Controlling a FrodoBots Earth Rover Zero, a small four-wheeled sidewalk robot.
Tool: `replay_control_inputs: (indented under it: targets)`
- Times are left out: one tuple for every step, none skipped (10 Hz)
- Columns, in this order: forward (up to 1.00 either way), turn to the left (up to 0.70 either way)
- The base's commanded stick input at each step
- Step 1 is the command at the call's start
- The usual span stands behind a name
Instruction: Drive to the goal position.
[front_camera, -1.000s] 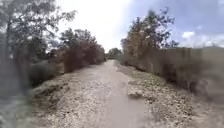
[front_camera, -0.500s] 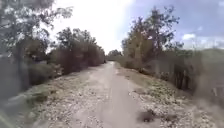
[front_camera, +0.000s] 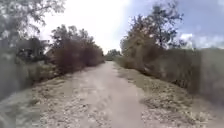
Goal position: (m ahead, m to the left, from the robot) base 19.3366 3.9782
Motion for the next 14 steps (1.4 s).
replay_control_inputs:
  targets:
    - [0.85,0.00]
    - [0.85,0.00]
    - [0.85,0.00]
    - [0.85,0.00]
    - [0.85,0.00]
    - [0.85,0.00]
    - [0.85,0.00]
    - [0.85,0.04]
    - [0.85,0.25]
    - [0.85,0.16]
    - [0.85,0.00]
    - [0.85,0.00]
    - [0.85,0.00]
    - [0.85,0.00]
